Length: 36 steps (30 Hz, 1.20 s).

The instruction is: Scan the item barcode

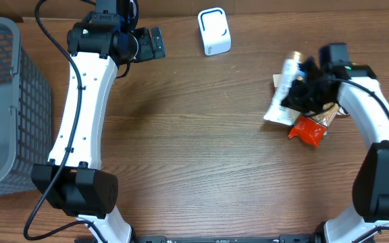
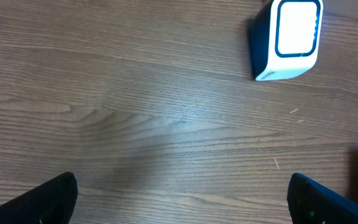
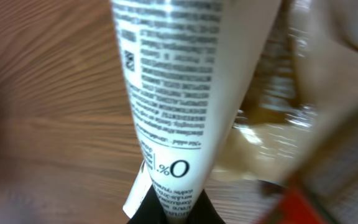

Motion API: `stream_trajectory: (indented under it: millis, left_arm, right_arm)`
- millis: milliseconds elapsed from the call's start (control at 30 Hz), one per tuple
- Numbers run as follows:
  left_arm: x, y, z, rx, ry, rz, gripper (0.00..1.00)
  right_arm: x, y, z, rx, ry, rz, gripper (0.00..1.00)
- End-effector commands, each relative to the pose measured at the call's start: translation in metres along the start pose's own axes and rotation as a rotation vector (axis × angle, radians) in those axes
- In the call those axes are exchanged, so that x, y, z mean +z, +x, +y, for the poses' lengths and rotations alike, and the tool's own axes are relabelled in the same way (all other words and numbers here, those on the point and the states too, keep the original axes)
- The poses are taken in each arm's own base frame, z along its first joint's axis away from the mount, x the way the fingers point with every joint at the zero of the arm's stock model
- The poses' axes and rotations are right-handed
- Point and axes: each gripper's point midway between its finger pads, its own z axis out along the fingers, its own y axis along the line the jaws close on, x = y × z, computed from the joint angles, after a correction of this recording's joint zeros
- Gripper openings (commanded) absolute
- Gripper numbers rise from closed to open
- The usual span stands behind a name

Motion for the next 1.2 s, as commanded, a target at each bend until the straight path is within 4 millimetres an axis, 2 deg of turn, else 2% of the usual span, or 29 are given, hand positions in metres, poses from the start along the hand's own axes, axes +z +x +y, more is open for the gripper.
stream_trajectory:
  millis: [0,33,67,100,167,233,333,433,500,600,733,867,1000,1167]
  left_arm:
    - [-0.002,-0.003,-0.001,0.002,0.000,-0.009,1.00]
    - [-0.002,-0.003,-0.001,0.002,0.000,-0.009,1.00]
    - [-0.002,-0.003,-0.001,0.002,0.000,-0.009,1.00]
    - [-0.002,-0.003,-0.001,0.002,0.000,-0.009,1.00]
    - [-0.002,-0.003,-0.001,0.002,0.000,-0.009,1.00]
    - [-0.002,-0.003,-0.001,0.002,0.000,-0.009,1.00]
    - [-0.002,-0.003,-0.001,0.002,0.000,-0.009,1.00]
    - [-0.002,-0.003,-0.001,0.002,0.000,-0.009,1.00]
    - [-0.002,-0.003,-0.001,0.002,0.000,-0.009,1.00]
    - [-0.002,-0.003,-0.001,0.002,0.000,-0.009,1.00]
    - [-0.002,-0.003,-0.001,0.002,0.000,-0.009,0.99]
    - [-0.002,-0.003,-0.001,0.002,0.000,-0.009,0.99]
    - [-0.002,-0.003,-0.001,0.002,0.000,-0.009,1.00]
    - [-0.002,-0.003,-0.001,0.003,0.001,-0.009,1.00]
  right_arm:
    - [-0.007,0.002,-0.016,0.091,-0.034,-0.024,0.04]
    - [-0.007,0.004,-0.022,0.108,-0.030,-0.020,0.04]
    - [-0.006,0.006,-0.027,0.121,-0.027,-0.015,0.11]
    - [-0.006,0.008,-0.030,0.130,-0.025,-0.011,0.26]
    - [-0.007,0.011,-0.033,0.144,-0.020,0.000,0.50]
    - [-0.007,0.013,-0.033,0.143,-0.018,0.007,0.65]
    - [-0.010,0.011,-0.030,0.099,-0.027,0.004,0.75]
    - [-0.029,0.003,-0.015,0.069,-0.061,-0.024,0.82]
    - [-0.053,-0.006,-0.002,0.030,-0.070,-0.069,0.88]
    - [-0.106,-0.017,0.025,-0.033,-0.081,-0.166,0.93]
    - [-0.179,-0.011,0.060,-0.109,-0.090,-0.281,1.00]
    - [-0.244,0.015,0.089,-0.162,-0.102,-0.380,1.00]
    - [-0.299,0.058,0.112,-0.222,-0.117,-0.496,1.00]
    - [-0.333,0.100,0.125,-0.283,-0.130,-0.608,1.00]
